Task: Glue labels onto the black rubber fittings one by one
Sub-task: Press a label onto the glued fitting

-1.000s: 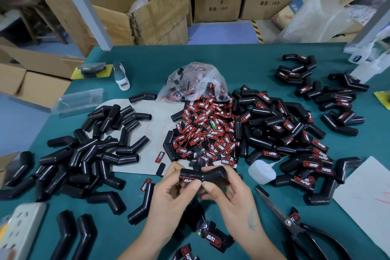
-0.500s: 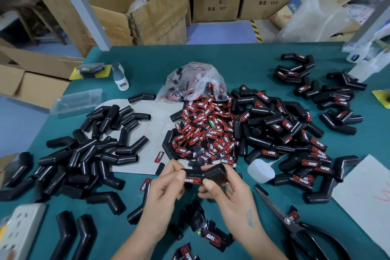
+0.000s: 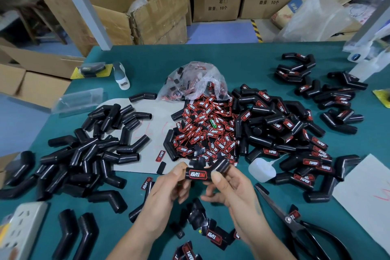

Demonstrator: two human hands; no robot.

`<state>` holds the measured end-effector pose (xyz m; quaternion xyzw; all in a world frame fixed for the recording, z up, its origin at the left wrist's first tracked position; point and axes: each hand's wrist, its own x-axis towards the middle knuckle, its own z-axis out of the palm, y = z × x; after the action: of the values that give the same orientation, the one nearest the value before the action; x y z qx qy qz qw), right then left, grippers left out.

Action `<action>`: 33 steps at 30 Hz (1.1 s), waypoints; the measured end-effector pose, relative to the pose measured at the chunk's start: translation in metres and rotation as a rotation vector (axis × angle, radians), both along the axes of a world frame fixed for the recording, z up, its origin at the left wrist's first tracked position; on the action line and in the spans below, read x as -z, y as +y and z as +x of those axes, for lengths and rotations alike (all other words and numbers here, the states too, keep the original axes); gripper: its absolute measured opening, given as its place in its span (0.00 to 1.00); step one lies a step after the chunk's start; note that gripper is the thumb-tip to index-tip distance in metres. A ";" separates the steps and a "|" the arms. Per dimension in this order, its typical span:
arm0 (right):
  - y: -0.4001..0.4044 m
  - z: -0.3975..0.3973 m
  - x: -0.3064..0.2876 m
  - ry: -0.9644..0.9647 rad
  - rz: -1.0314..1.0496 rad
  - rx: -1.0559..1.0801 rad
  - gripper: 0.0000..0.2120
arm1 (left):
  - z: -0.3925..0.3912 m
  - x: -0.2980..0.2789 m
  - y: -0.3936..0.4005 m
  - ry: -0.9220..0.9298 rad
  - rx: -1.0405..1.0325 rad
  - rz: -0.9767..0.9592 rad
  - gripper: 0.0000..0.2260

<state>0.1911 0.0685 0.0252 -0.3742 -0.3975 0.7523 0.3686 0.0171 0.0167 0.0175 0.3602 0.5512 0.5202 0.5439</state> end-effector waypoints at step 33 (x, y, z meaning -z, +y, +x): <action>0.002 0.001 0.008 0.058 0.025 -0.003 0.26 | 0.001 -0.019 -0.002 0.224 0.118 0.196 0.14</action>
<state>0.1920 0.0708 0.0171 -0.3471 -0.3964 0.7585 0.3834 0.0177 0.0143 0.0364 0.4990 0.5329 0.4950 0.4712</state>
